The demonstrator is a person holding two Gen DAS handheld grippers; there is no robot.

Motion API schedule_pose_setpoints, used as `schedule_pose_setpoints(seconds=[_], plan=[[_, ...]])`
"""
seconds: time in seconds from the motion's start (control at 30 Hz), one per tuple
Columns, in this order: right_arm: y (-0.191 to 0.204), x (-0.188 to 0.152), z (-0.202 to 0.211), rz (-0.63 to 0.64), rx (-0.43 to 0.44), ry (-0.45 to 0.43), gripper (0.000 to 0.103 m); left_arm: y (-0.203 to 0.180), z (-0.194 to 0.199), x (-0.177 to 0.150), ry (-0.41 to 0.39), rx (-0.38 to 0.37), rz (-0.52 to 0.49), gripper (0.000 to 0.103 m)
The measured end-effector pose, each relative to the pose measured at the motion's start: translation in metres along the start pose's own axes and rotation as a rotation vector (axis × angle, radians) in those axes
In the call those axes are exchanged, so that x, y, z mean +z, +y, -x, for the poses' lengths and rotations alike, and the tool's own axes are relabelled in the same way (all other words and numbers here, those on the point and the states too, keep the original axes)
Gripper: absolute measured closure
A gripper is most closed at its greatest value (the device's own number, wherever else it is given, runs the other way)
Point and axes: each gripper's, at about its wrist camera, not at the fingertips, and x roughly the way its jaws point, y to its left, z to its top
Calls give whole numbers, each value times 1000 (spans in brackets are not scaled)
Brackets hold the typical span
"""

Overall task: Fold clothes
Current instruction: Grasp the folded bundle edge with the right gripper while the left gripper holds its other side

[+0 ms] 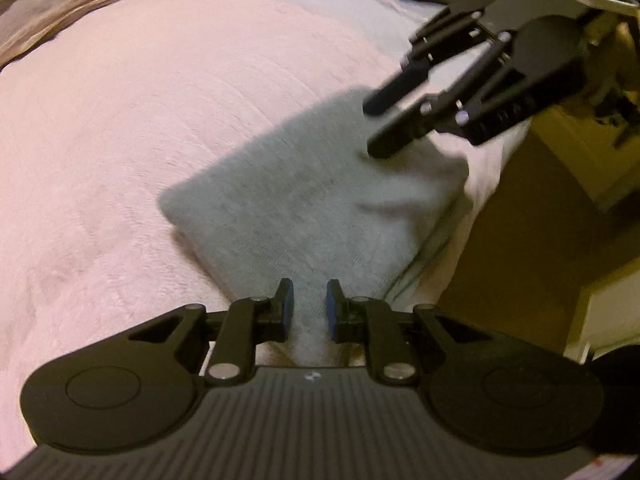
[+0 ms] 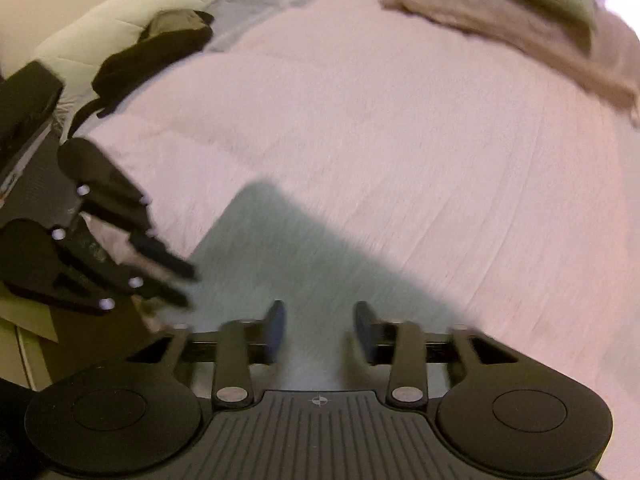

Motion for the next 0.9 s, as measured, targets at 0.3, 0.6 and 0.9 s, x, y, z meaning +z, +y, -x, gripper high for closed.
schedule_pose_setpoints(seconds=[0.3, 0.6, 0.9], plan=[[-58, 53, -50, 219, 231, 200, 43, 82, 10, 27, -80, 43, 427, 68], [-92, 49, -106, 267, 445, 461, 38, 122, -36, 24, -16, -108, 586, 43], [-114, 47, -133, 97, 531, 541, 44, 114, -47, 12, 13, -194, 492, 42]])
